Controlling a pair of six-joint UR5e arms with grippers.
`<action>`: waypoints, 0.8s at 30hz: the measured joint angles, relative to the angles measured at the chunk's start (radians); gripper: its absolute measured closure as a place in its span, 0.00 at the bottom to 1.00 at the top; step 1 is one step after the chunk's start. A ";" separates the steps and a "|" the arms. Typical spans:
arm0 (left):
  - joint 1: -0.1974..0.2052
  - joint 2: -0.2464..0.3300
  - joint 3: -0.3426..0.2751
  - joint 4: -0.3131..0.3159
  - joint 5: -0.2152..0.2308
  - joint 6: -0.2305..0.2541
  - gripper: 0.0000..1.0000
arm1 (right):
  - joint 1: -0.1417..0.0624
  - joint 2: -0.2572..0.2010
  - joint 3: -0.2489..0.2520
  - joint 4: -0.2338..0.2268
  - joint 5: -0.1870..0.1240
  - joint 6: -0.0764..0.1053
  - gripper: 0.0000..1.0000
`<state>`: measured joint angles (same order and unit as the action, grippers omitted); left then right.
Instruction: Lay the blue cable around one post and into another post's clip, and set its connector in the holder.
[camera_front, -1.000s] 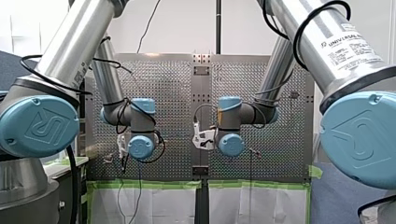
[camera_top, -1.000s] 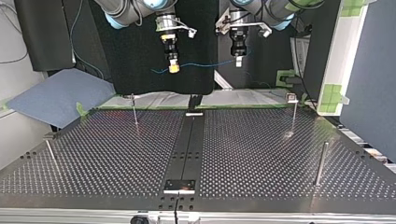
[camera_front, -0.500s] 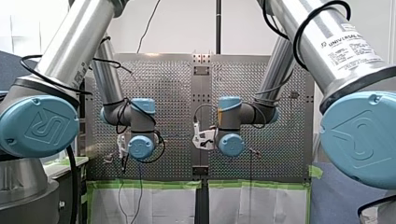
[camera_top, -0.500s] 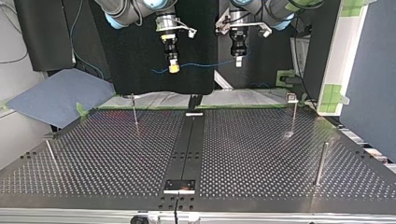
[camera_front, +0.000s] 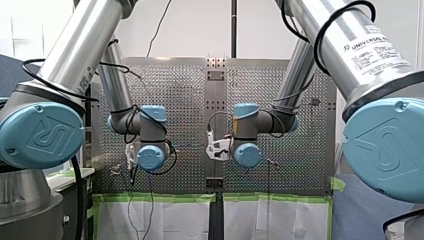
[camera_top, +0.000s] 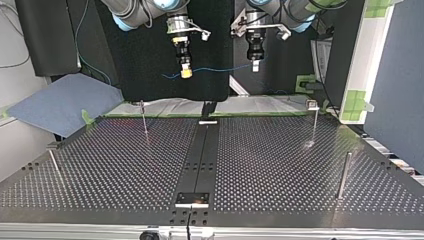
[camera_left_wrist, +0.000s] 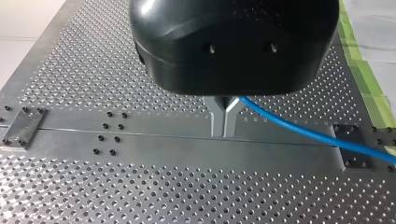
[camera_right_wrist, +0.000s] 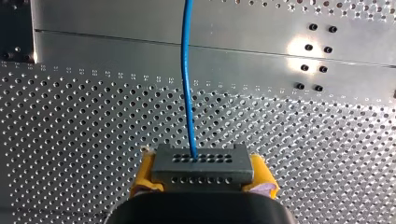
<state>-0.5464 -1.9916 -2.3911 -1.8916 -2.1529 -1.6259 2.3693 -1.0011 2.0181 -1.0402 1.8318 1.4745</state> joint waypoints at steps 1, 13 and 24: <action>0.000 0.000 0.000 0.000 0.000 0.000 1.00 | 0.000 0.000 0.000 0.000 0.000 0.000 1.00; 0.000 0.000 0.000 0.000 0.000 0.000 1.00 | 0.000 0.000 0.000 0.000 0.000 0.000 1.00; -0.001 -0.049 0.009 0.021 0.006 0.001 1.00 | 0.001 0.005 0.003 0.004 0.005 -0.001 1.00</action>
<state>-0.5479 -2.0407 -2.3824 -1.8703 -2.1471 -1.6245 2.3699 -0.9966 2.0207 -1.0358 1.8371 1.4734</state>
